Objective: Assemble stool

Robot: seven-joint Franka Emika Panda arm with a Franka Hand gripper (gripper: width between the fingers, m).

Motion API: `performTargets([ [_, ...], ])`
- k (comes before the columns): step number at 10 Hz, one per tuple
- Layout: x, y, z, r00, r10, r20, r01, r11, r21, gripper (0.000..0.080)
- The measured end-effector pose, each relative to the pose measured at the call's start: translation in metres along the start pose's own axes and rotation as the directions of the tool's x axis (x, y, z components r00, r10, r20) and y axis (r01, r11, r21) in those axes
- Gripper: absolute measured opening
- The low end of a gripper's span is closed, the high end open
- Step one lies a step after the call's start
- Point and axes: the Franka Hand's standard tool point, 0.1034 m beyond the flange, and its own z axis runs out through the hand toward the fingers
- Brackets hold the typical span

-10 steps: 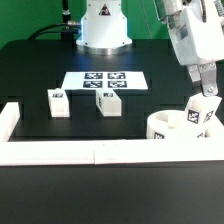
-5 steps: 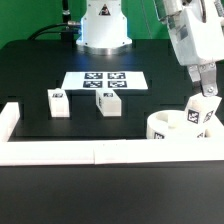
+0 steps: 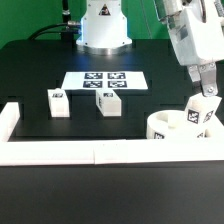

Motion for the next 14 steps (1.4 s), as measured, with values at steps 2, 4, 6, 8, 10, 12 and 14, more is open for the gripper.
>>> performTargets([
  [2, 0.021, -0.002, -0.012, 0.973, -0.23, 0.01, 0.23, 0.973, -0.011, 0.0649],
  [4, 0.048, -0.008, -0.028, 0.89, -0.455, 0.035, 0.455, 0.89, -0.016, 0.0649],
  [6, 0.065, -0.015, -0.033, 0.841, -0.539, -0.058, 0.541, 0.84, 0.047, 0.0649],
  [8, 0.065, -0.015, -0.032, 0.74, -0.67, -0.059, 0.672, 0.74, 0.02, 0.0649],
  [10, 0.075, -0.011, -0.027, 0.611, -0.79, -0.052, 0.79, 0.612, -0.014, 0.0649],
  [12, 0.09, -0.008, -0.026, 0.465, -0.884, -0.041, 0.883, 0.467, -0.051, 0.0649],
  [14, 0.114, 0.002, -0.027, 0.324, -0.937, -0.127, 0.934, 0.339, -0.117, 0.0649],
])
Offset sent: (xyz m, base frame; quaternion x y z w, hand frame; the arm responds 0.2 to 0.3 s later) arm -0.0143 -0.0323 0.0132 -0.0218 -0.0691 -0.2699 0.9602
